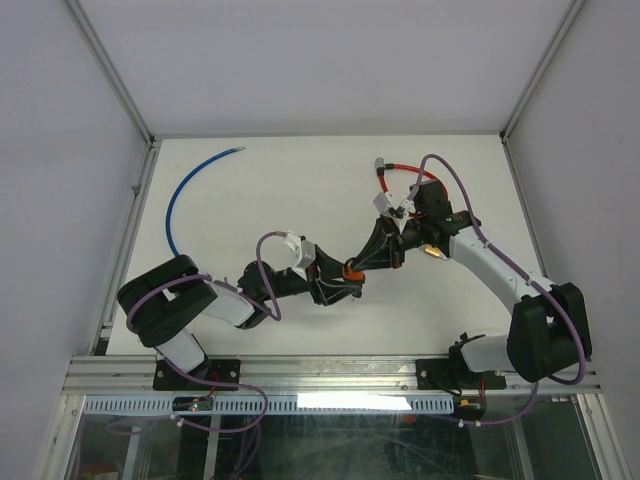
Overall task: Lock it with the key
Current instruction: Lock the lock.
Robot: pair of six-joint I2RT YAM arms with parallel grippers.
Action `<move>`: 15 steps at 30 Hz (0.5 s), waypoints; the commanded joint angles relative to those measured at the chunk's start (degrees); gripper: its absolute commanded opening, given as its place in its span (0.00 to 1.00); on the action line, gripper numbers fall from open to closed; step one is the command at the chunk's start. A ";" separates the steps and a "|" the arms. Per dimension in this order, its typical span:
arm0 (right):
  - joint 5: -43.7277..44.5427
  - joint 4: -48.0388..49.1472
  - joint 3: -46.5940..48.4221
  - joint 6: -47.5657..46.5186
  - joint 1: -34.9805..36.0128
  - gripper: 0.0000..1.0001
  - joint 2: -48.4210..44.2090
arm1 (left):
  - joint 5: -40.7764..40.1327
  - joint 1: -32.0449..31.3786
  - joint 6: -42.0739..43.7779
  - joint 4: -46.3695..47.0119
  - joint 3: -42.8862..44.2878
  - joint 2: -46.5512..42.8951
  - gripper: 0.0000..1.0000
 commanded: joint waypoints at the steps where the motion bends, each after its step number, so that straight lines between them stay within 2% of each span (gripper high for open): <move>1: -3.21 0.41 1.75 -1.04 -0.22 0.00 -0.02 | 1.78 -0.42 -1.31 16.03 1.88 -0.57 0.40; 5: -2.94 0.36 1.72 -1.17 -0.22 0.00 -0.15 | 2.07 -0.42 -0.82 15.86 1.69 -0.56 0.03; 8: -1.64 0.13 1.80 -1.21 -0.26 0.02 -0.43 | 1.62 -0.36 1.65 13.54 0.85 -1.53 0.00; 10: 0.87 -0.71 2.09 -1.64 -0.41 0.21 -1.03 | 0.79 -0.25 5.07 9.20 -0.09 -3.56 0.00; 12: 4.76 -2.87 2.38 -4.05 -0.98 0.49 -2.23 | -1.22 -0.20 10.37 -0.16 -0.37 -7.28 0.00; 14: 9.70 -2.94 2.35 -5.44 -2.02 0.98 -4.16 | -4.39 -0.15 16.31 -13.23 0.44 -12.54 0.00; 15: 11.75 -2.03 1.96 -5.40 -2.89 1.00 -5.37 | -6.55 -0.15 18.79 -21.75 1.11 -15.35 0.00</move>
